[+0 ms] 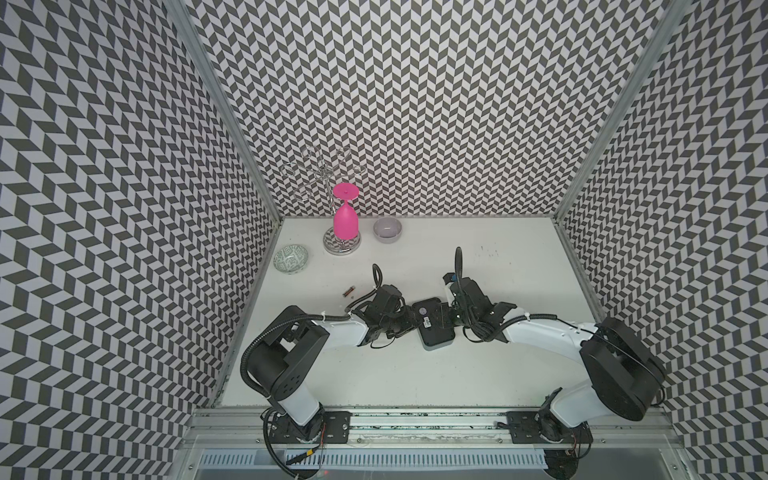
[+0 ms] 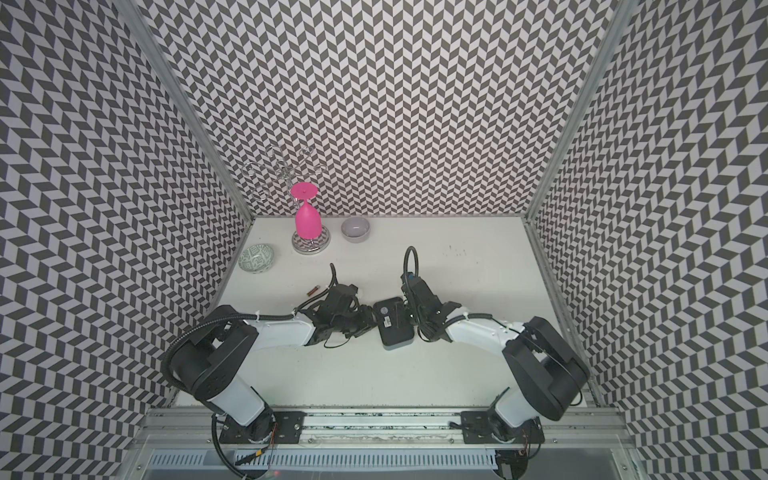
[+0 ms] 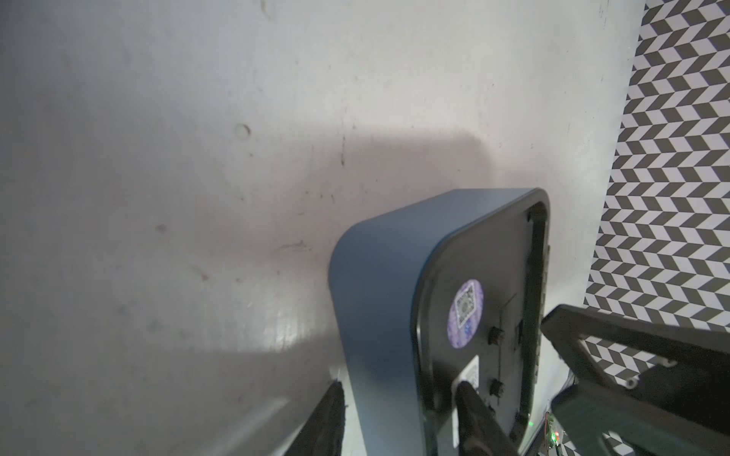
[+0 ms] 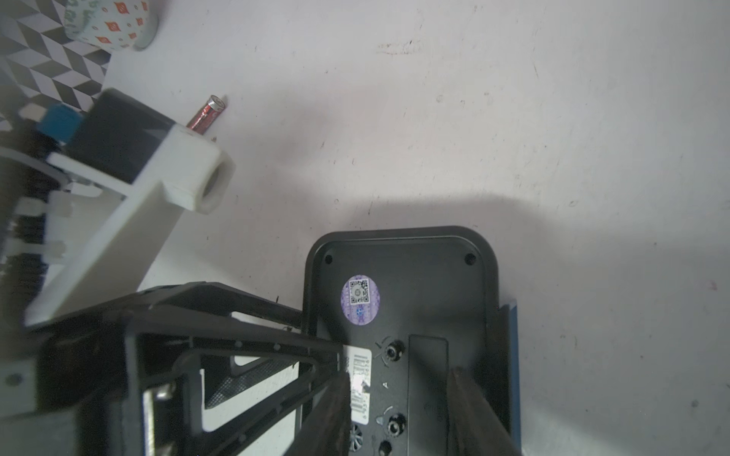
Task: Insert the battery into the alarm
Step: Remove the cover from the alarm.
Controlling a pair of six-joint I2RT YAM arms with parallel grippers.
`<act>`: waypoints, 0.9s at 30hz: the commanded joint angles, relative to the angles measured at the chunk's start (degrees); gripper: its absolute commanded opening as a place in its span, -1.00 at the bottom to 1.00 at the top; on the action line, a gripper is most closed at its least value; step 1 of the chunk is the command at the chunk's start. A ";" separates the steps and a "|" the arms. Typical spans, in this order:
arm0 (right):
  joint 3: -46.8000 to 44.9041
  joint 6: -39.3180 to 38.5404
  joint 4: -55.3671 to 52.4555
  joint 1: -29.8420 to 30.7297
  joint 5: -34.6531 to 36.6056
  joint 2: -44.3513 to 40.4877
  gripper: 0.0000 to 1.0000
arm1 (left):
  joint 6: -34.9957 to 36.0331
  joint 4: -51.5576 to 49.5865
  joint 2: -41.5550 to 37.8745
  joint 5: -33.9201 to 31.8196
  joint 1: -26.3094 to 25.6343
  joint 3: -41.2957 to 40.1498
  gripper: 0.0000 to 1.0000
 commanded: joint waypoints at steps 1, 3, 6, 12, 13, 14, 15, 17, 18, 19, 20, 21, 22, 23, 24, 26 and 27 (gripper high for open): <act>1.38 1.21 -0.18 0.62 1.36 0.87 -0.15 | 0.05 -3.73 0.67 -1.10 0.29 0.63 -0.07; 1.20 1.37 -0.36 0.74 1.50 0.90 -0.15 | 0.13 -3.95 0.46 -1.22 0.29 0.63 -0.07; 0.80 1.57 -0.58 0.86 1.53 1.07 -0.14 | 0.10 -3.96 0.53 -1.21 0.27 0.57 -0.07; 0.40 1.57 -1.72 1.25 3.38 1.63 -0.12 | 0.01 -3.96 0.38 -1.29 0.28 0.35 -0.07; 0.40 1.48 -1.88 1.36 3.67 1.72 -0.11 | 0.01 -3.96 0.34 -1.24 0.29 0.33 -0.07; 0.37 1.52 -1.99 1.39 3.82 1.86 -0.11 | 0.04 -4.03 0.21 -1.26 0.31 0.29 -0.07; 0.40 1.50 -2.16 1.35 4.01 2.03 -0.10 | 0.04 -4.04 0.24 -1.27 0.27 0.28 -0.07; 0.68 1.51 -3.01 1.72 4.82 2.19 -0.09 | 0.05 -4.12 0.17 -1.30 0.30 0.29 -0.08; 0.80 1.48 -3.40 1.93 5.45 2.04 -0.09 | 0.06 -4.13 0.11 -1.37 0.28 0.30 -0.07; 0.92 1.39 -3.83 2.21 6.22 1.99 -0.09 | 0.00 -4.13 0.10 -1.32 0.32 0.28 -0.07; 0.97 1.39 -4.10 2.32 6.47 2.00 -0.09 | 0.06 -4.13 0.14 -1.37 0.27 0.29 -0.07; 0.94 1.50 -4.22 2.38 6.56 2.11 -0.08 | 0.05 -4.13 0.13 -1.34 0.27 0.28 -0.07; 1.01 1.54 -4.39 2.32 6.72 2.37 -0.08 | -0.02 -4.13 0.10 -1.45 0.28 0.30 -0.07; 1.15 1.67 -4.70 2.40 7.02 2.65 -0.07 | 0.01 -4.13 0.14 -1.39 0.27 0.28 -0.07; 1.19 1.73 -5.00 2.53 7.32 2.89 -0.07 | 0.04 -4.13 0.13 -1.32 0.27 0.29 -0.07; 1.54 1.87 -5.63 2.74 7.92 3.39 -0.07 | -0.03 -4.13 0.11 -1.33 0.27 0.29 -0.07; 1.54 1.91 -5.57 2.75 7.86 3.67 -0.06 | 0.10 -4.13 0.16 -1.38 0.27 0.28 -0.08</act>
